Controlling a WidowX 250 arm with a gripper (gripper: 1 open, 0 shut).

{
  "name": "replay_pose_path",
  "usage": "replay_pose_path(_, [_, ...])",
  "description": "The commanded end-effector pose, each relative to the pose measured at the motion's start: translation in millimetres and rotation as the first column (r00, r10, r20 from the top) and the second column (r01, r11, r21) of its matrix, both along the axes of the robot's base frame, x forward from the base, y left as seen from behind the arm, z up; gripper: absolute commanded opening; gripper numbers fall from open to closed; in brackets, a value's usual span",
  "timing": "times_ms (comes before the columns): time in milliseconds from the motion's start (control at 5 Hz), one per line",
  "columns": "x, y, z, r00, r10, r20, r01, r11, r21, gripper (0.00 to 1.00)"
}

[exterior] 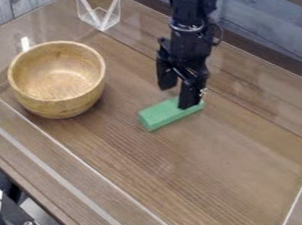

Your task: Put green object into wooden bowl

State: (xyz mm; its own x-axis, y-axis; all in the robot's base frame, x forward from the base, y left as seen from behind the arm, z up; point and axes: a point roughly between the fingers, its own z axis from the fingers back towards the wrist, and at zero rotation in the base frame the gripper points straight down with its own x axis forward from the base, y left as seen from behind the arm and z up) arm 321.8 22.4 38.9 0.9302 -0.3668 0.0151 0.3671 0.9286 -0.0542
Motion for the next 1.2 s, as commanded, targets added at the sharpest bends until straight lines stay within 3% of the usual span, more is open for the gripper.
replay_pose_path(0, [9.6,-4.0,-3.3,0.999,-0.016,0.031,0.015,1.0,0.01,1.0])
replay_pose_path(200, [10.9,-6.6,-6.0,0.999,-0.011,0.032,0.011,1.0,0.006,0.0])
replay_pose_path(600, [8.9,-10.1,7.7,0.987,0.15,0.051,-0.149,0.989,-0.021,0.0])
replay_pose_path(1000, [-8.1,-2.7,2.8,0.943,0.328,0.064,-0.325,0.944,-0.053,0.0])
